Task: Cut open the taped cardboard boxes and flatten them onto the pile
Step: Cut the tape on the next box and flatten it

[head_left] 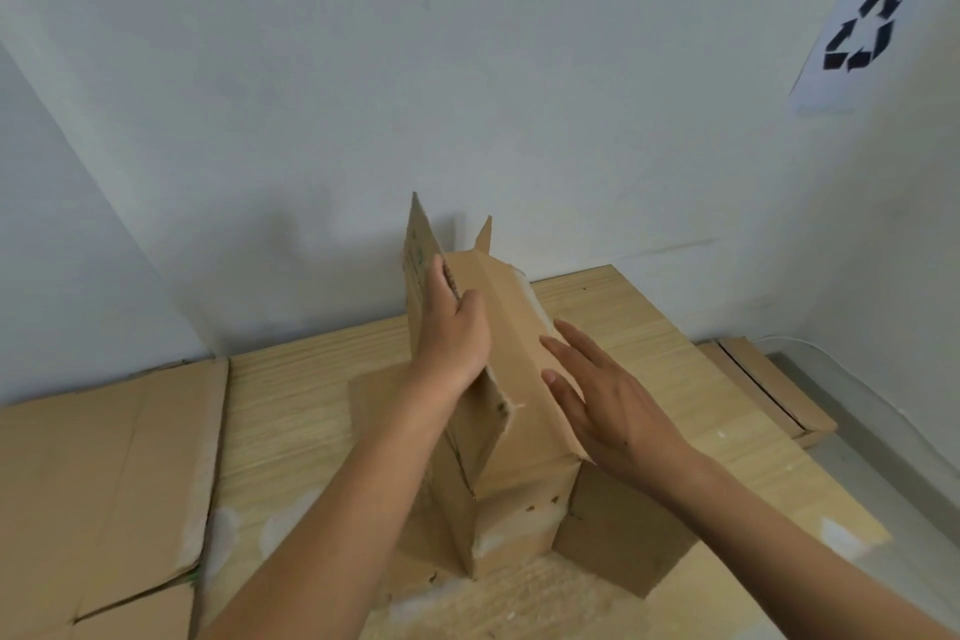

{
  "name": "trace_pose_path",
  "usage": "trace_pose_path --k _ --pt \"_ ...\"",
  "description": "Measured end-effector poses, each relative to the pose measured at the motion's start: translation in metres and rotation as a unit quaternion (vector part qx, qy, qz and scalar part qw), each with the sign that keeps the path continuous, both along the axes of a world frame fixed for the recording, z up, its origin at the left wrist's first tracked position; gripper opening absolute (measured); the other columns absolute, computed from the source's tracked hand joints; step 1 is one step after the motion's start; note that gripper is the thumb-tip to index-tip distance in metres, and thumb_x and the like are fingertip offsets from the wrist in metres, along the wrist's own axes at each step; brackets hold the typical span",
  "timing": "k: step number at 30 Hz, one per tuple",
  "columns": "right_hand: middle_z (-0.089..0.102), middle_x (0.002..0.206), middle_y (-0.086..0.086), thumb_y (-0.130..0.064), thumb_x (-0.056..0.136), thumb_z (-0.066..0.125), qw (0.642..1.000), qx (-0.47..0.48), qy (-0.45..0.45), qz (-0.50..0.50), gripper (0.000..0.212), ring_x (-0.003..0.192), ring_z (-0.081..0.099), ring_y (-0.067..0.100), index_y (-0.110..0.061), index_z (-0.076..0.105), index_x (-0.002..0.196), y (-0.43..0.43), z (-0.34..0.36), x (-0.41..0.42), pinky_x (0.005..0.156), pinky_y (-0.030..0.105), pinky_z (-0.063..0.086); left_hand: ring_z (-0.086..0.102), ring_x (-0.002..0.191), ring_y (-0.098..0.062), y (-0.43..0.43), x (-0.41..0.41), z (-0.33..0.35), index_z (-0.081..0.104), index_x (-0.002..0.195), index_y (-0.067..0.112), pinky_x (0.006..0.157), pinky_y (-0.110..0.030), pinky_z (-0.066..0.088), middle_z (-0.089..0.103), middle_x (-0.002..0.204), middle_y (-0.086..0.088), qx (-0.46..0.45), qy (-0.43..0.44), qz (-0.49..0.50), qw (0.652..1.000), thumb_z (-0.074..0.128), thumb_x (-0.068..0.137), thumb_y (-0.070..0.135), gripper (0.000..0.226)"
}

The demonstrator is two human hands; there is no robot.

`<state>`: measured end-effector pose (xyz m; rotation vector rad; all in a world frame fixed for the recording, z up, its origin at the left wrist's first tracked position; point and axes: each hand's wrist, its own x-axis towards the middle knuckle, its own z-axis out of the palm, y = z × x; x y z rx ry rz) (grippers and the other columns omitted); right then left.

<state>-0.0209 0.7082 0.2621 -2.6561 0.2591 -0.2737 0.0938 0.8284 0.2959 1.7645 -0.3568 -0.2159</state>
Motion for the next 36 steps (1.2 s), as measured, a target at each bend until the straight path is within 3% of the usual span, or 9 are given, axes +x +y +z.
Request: trace_pose_path --k 6,12,19,22,24,30,32,34,36 --pt "0.038 0.148 -0.004 -0.032 0.101 0.033 0.992 0.069 -0.1 -0.046 0.041 0.132 0.04 0.012 -0.019 0.048 0.137 -0.016 0.011 0.001 0.099 0.02 0.031 -0.008 0.147 -0.01 -0.021 0.003 -0.041 0.008 0.154 0.025 0.119 -0.041 -0.008 -0.002 0.161 0.007 0.164 -0.104 -0.077 0.978 0.017 0.103 0.043 0.055" --pt "0.037 0.149 -0.001 -0.028 0.102 0.034 0.991 0.082 -0.098 -0.03 0.041 0.137 0.032 0.01 -0.017 0.044 0.14 -0.01 0.022 0.026 0.106 0.017 0.022 -0.008 0.147 -0.009 -0.006 0.021 -0.066 0.017 0.151 0.031 0.118 -0.039 -0.01 0.004 0.16 0.011 0.31 -0.195 -0.144 0.919 0.02 0.105 0.031 0.046" --pt "0.032 0.145 0.008 -0.037 0.101 0.031 0.996 0.078 0.039 -0.034 0.048 0.131 0.038 0.028 -0.012 0.028 0.143 0.022 -0.006 0.071 0.103 0.042 0.039 0.03 0.138 -0.004 0.011 0.042 -0.067 0.055 0.132 0.025 0.115 -0.027 0.02 0.043 0.145 0.01 0.148 -0.184 -0.12 0.964 0.036 0.1 0.006 0.041" --pt "0.013 0.155 0.005 -0.049 0.098 0.032 0.995 0.006 0.071 -0.073 0.065 0.137 0.029 0.032 -0.016 0.01 0.149 0.025 -0.019 0.078 0.1 0.048 0.041 0.048 0.118 -0.002 0.028 0.051 -0.063 0.057 0.126 0.021 0.093 -0.009 0.043 0.054 0.132 0.008 0.08 -0.109 -0.042 0.99 0.039 0.099 0.003 0.038" --pt "0.01 0.155 0.005 -0.054 0.096 0.031 0.994 -0.008 0.084 -0.069 0.065 0.133 0.035 0.036 -0.023 0.005 0.147 0.023 -0.024 0.08 0.095 0.05 0.044 0.05 0.113 -0.002 0.039 0.061 -0.065 0.054 0.129 0.021 0.083 -0.004 0.043 0.055 0.13 0.008 0.074 -0.097 0.014 0.992 0.043 0.097 0.003 0.038" --pt "0.019 0.151 0.005 -0.054 0.096 0.028 0.995 -0.034 0.082 -0.043 0.065 0.097 0.06 0.027 -0.024 0.003 0.147 0.019 -0.034 0.088 0.072 0.037 0.049 0.023 0.143 -0.013 0.056 0.095 -0.076 0.018 0.152 0.024 0.114 -0.035 0.024 0.026 0.155 0.008 0.157 -0.027 -0.067 0.985 0.066 0.088 0.019 0.08" --pt "0.024 0.147 0.003 -0.053 0.097 0.029 0.996 -0.04 0.078 -0.034 0.065 0.095 0.059 0.021 -0.023 0.003 0.148 0.017 -0.035 0.09 0.067 0.031 0.045 0.023 0.138 -0.003 0.052 0.098 -0.073 0.011 0.152 0.025 0.111 -0.022 0.025 0.025 0.15 0.016 0.153 -0.038 -0.112 0.981 0.072 0.084 0.022 0.091" --pt "0.026 0.145 0.002 -0.052 0.097 0.03 0.996 -0.048 0.074 -0.019 0.064 0.093 0.059 0.019 -0.024 0.003 0.149 0.015 -0.033 0.092 0.066 0.029 0.046 0.034 0.118 0.007 0.045 0.102 -0.072 0.014 0.15 0.024 0.09 0.002 0.03 0.031 0.131 0.023 0.129 -0.06 -0.121 0.982 0.072 0.084 0.017 0.088" --pt "0.026 0.146 0.002 -0.052 0.097 0.03 0.996 -0.051 0.073 -0.005 0.064 0.092 0.061 0.019 -0.027 0.002 0.149 0.011 -0.031 0.094 0.07 0.033 0.051 0.036 0.109 0.006 0.04 0.107 -0.072 0.015 0.149 0.019 0.07 0.006 0.033 0.032 0.122 0.021 0.12 -0.075 -0.102 0.985 0.067 0.087 0.013 0.081"
